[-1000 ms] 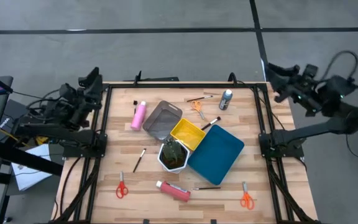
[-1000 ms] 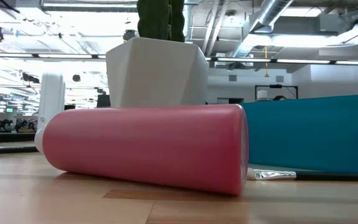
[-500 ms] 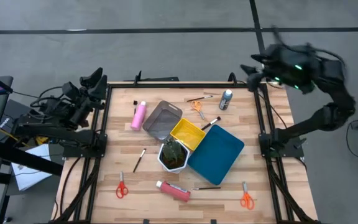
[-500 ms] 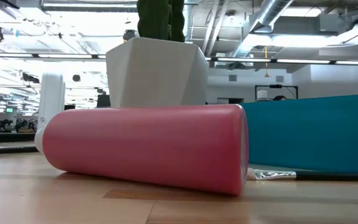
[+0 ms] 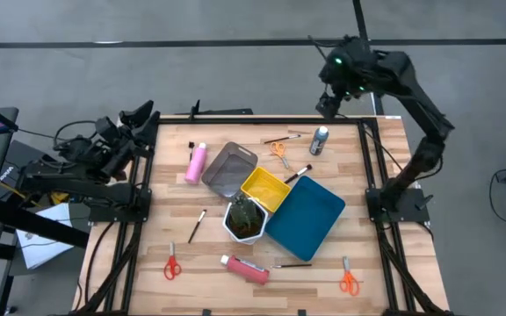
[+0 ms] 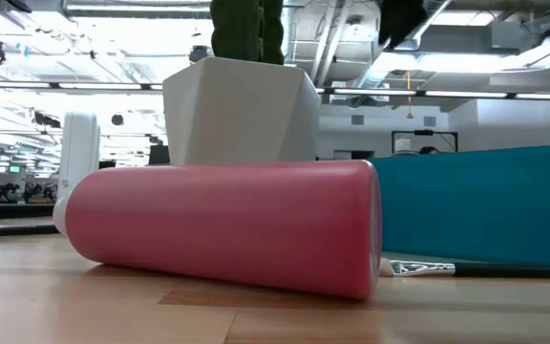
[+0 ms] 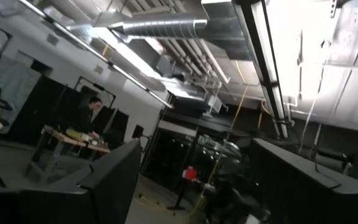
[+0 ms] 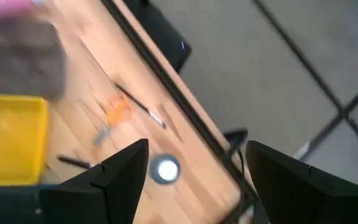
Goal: Pick & Place Paint Supplies
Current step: Put the blue paint bottle into the blue bin
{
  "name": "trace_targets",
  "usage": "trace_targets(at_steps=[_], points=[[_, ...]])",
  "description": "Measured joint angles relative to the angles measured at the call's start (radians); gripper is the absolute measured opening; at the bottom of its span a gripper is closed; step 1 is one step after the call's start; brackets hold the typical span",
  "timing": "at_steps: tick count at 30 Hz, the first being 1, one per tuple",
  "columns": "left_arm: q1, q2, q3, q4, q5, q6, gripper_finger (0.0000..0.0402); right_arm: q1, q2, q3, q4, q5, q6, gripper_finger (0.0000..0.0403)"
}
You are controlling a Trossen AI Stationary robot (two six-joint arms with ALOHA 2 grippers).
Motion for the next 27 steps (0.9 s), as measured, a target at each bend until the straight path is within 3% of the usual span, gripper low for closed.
trace_targets(at_steps=[8, 18, 27], points=[[-0.002, 0.016, 0.0, -0.109, 0.0, -0.076, 0.0294, -0.139, 0.093, 0.0, -0.01, -0.076, -0.002, 0.0266], [-0.002, 0.04, 0.0, -0.117, 0.0, -0.107, 0.0294, -0.145, 0.185, -0.022, -0.01, -0.079, 0.124, 0.0266], [-0.002, 0.04, 0.0, -0.117, 0.0, -0.112, 0.0294, -0.137, 0.101, -0.35, 0.056, -0.079, 0.221, 0.0266]])
